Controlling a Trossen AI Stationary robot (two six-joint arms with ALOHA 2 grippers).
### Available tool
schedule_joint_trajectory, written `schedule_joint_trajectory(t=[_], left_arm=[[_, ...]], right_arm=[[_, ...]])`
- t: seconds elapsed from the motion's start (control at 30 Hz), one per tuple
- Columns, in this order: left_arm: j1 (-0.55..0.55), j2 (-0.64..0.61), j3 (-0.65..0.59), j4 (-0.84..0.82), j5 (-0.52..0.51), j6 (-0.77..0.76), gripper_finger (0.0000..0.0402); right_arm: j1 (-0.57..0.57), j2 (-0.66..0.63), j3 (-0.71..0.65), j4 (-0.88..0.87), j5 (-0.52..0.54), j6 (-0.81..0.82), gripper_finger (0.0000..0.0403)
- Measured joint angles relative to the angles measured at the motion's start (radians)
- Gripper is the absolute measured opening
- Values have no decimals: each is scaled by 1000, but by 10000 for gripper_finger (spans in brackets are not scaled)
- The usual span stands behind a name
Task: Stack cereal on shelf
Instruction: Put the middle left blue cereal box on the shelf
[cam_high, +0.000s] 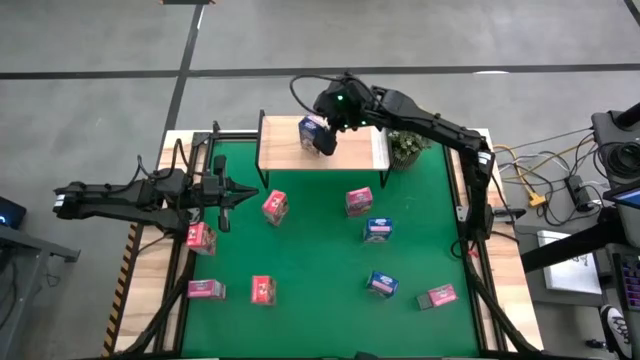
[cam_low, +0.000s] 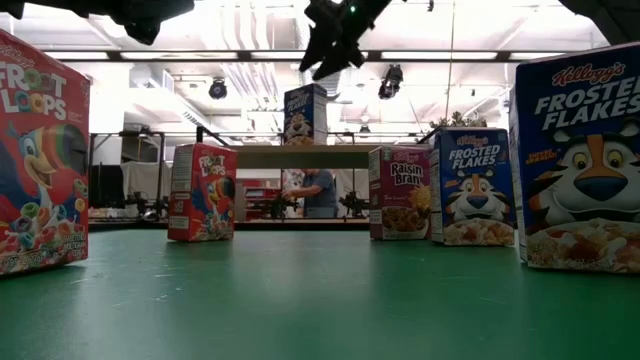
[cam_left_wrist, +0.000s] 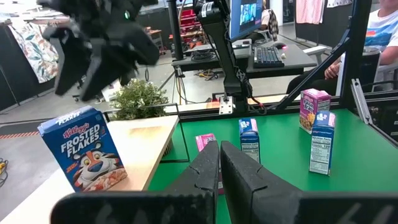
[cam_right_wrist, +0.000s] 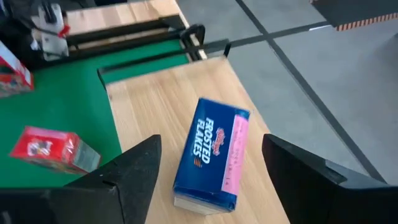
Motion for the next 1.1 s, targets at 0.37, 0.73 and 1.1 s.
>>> schedule_joint_trajectory(t=[0.37,0.73,1.1], left_arm=[[0,0,0,0,0,0,0],[0,2,0,-3,0,2,0],[0,2,0,-3,0,3,0]], right_arm=[[66,-3,80,-308,0,43,154],[77,3,-228,-75,172,70,30],[63,2,-269,160,238,-33,9]])
